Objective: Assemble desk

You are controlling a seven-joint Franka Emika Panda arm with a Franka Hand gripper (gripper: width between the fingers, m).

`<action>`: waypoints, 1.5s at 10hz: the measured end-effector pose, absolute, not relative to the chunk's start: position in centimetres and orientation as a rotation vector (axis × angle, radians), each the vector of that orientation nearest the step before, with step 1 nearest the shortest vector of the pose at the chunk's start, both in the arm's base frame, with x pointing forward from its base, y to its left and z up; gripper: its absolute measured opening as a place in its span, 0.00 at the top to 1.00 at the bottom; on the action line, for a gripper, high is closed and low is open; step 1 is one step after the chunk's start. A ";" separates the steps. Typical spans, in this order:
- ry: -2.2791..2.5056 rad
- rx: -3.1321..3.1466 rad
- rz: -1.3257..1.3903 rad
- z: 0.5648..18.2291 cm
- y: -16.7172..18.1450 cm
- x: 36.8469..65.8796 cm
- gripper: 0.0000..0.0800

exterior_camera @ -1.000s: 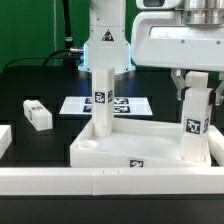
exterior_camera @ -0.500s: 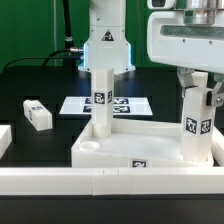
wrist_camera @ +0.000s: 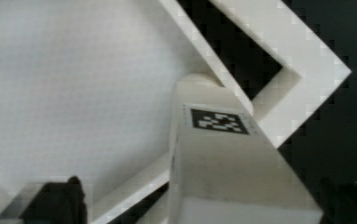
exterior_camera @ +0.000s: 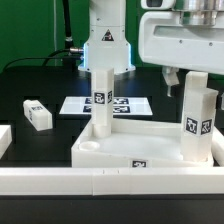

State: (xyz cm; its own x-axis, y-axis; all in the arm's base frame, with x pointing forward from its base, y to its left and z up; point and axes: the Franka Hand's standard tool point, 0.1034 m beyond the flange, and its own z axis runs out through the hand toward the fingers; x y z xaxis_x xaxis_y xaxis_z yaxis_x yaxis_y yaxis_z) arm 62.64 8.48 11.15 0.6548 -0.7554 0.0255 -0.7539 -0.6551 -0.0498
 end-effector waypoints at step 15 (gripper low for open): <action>-0.425 -3.169 -0.134 11.5 9.0 63.2 0.22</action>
Offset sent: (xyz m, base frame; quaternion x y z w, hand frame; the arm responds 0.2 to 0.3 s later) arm 0.0000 0.0000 0.0000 0.0000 0.0000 -0.1296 0.9916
